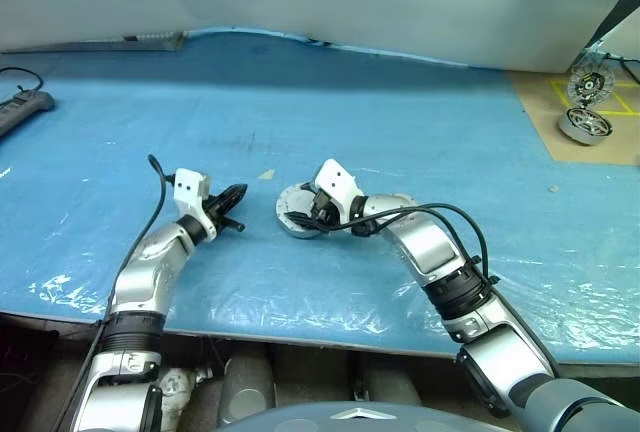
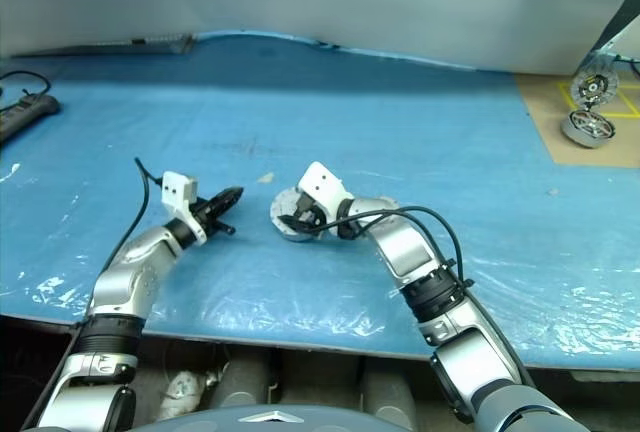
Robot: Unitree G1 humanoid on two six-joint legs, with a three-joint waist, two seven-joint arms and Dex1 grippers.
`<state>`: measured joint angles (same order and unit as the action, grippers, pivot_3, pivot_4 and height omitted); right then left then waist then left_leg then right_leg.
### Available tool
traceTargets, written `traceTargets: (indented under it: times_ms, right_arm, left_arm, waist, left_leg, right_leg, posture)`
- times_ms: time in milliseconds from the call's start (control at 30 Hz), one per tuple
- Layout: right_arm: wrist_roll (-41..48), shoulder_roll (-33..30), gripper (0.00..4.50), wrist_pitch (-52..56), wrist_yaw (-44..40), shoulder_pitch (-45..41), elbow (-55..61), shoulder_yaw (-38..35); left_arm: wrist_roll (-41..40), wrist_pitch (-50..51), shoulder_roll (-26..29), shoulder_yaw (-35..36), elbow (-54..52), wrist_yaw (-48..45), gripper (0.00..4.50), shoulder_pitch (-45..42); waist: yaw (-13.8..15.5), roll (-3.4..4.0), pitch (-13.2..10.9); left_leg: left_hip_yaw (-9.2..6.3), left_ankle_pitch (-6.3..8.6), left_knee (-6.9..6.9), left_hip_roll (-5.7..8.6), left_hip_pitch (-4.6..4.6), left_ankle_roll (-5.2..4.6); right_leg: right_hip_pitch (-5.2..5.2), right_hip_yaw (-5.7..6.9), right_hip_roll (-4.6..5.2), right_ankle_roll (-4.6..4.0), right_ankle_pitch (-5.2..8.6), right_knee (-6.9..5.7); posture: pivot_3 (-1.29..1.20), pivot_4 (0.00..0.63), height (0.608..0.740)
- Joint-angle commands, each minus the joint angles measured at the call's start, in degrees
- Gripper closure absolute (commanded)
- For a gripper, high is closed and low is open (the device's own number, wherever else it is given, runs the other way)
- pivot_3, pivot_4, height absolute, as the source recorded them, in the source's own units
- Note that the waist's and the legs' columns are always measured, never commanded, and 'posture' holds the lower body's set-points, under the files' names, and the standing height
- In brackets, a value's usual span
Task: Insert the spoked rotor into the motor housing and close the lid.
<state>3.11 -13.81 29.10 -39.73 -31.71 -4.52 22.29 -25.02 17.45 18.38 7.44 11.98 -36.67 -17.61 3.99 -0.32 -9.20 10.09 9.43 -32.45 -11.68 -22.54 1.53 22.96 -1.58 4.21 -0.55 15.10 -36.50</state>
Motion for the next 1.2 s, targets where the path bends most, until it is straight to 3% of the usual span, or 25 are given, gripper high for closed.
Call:
traceTargets:
  times_ms: [33, 233, 400, 633, 967, 1200]
  right_arm:
    - [-2.4, -1.0, 1.53, 1.2, 1.4, 0.8, -2.9, 0.4]
    - [-2.3, -0.9, 1.53, 1.7, 1.7, 1.3, -2.2, 0.4]
    - [-2.3, -0.7, 1.53, 1.8, 2.0, 1.4, -2.0, 0.5]
    - [-2.2, -0.4, 1.53, 1.8, 2.3, 1.2, -2.2, 0.5]
    - [-2.3, -0.2, 1.53, 1.6, 2.3, 0.9, -2.6, 0.5]
    - [-2.3, 0.0, 1.53, 1.3, 2.2, 0.6, -3.0, 0.6]
  left_arm:
    - [-4.8, 4.7, -0.6, 1.4, -3.7, -1.0, 4.48, -3.0]
    - [-13.0, 24.2, 1.2, 1.2, -6.2, -0.8, 4.48, -6.9]
    - [-15.3, 31.5, 1.4, -0.1, -8.7, -1.4, 4.48, -7.0]
    - [-13.1, 32.6, 1.9, -3.2, -10.0, -1.6, 4.48, -5.6]
    - [-12.7, 30.6, 1.2, -0.5, -8.6, 0.7, 4.48, -5.7]
    - [-12.1, 31.3, 1.7, -2.4, -9.3, -0.9, 4.48, -4.8]
  waist:
    - [0.0, 0.0, 0.0]
    - [0.0, 0.0, 0.0]
    - [0.0, 0.0, 0.0]
    - [0.0, 0.0, 0.0]
    - [0.0, 0.01, 0.0]
    - [-0.1, 0.0, 0.0]
  left_leg:
    - [0.0, 0.0, 0.0, 0.0, 0.0, 0.0]
    - [0.02, 0.0, 0.02, 0.02, 0.0, 0.01]
    - [0.02, -0.01, 0.08, 0.02, -0.03, 0.01]
    - [0.01, -0.01, 0.24, 0.02, -0.04, 0.01]
    - [0.01, -0.01, 0.37, 0.02, -0.01, 0.02]
    - [0.0, -0.01, 0.41, 0.03, -0.02, 0.02]
  right_leg:
    - [0.0, 0.0, 0.0, 0.0, 0.0, 0.0]
    - [0.01, 0.0, 0.0, -0.01, 0.0, 0.02]
    - [0.01, 0.0, 0.0, -0.01, 0.01, 0.13]
    - [-0.03, 0.04, -0.01, 0.01, 0.0, 0.37]
    - [-0.25, 0.08, -0.01, 0.18, -0.14, 0.81]
    - [-0.25, 0.08, -0.01, 0.18, -0.13, 0.85]
  posture:
    - [0.0, 0.15, 0.74]
    - [0.0, 0.15, 0.74]
    - [0.0, 0.15, 0.74]
    - [0.0, 0.15, 0.74]
    - [0.0, 0.15, 0.74]
    - [0.0, 0.15, 0.74]
